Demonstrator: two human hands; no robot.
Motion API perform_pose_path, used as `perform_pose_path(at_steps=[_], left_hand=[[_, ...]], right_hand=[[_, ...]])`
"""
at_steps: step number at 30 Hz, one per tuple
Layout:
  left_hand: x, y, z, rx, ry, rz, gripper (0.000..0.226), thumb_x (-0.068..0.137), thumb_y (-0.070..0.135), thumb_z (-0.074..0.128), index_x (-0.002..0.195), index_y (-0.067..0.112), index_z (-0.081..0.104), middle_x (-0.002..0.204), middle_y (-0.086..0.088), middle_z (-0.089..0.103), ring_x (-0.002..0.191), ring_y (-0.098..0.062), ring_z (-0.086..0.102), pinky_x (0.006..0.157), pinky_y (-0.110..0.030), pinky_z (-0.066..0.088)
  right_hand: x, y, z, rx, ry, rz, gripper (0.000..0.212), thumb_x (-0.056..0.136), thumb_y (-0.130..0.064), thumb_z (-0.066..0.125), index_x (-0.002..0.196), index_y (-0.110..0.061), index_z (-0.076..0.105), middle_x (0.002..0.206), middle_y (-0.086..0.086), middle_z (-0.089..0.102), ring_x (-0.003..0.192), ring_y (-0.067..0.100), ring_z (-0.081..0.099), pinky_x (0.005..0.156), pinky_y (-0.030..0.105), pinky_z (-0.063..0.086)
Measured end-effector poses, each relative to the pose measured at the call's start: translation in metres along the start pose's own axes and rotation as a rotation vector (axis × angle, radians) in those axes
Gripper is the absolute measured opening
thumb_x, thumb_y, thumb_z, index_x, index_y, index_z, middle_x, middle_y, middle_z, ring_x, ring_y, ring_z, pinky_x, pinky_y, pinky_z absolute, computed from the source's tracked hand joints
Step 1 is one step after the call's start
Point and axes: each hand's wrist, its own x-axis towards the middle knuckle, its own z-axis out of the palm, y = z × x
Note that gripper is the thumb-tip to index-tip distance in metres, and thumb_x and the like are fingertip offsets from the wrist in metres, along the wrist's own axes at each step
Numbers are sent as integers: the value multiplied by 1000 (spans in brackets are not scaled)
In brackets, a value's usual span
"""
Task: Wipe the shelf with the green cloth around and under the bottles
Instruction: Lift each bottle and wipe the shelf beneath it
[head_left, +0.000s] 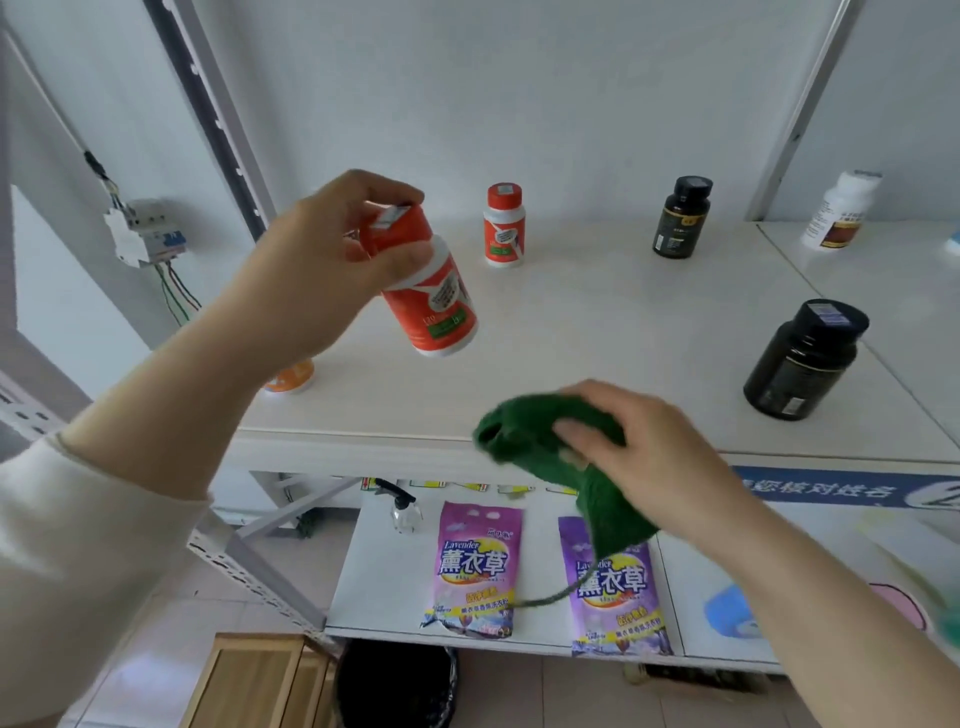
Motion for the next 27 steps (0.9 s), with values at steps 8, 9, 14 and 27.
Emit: perform_pose_path(at_steps=[8, 9, 14, 27], left_hand=[[-3, -11, 0, -43, -36, 0, 30, 84, 26, 61, 112, 34, 54, 112, 11, 59, 96, -9, 63, 78, -18, 47], [-3, -12, 0, -49, -41, 2, 30, 84, 25, 61, 112, 34, 55, 111, 12, 59, 95, -6, 63, 77, -16, 46], [-2, -18, -4, -31, -36, 22, 31, 84, 28, 60, 114, 34, 54, 108, 15, 56, 89, 3, 59, 70, -11, 42], [4, -23, 15, -4, -120, 96, 34, 83, 30, 61, 116, 33, 53, 99, 22, 56, 94, -7, 59, 76, -14, 44]], right_hand=[[86, 49, -21, -229, 264, 274, 36, 94, -26, 46, 128, -17, 53, 128, 7, 57, 111, 23, 53, 88, 28, 40], [93, 55, -14, -294, 213, 280, 39, 94, -26, 44, 132, -19, 48, 140, 7, 47, 124, 24, 46, 98, 30, 37], [95, 26, 31, -393, 42, 118, 41, 96, -29, 41, 136, -27, 42, 156, -4, 17, 141, 13, 24, 107, 28, 28], [48, 48, 19, -580, 100, 202, 45, 98, -28, 32, 141, -15, 33, 157, 6, 8, 145, 26, -6, 117, 40, 0]])
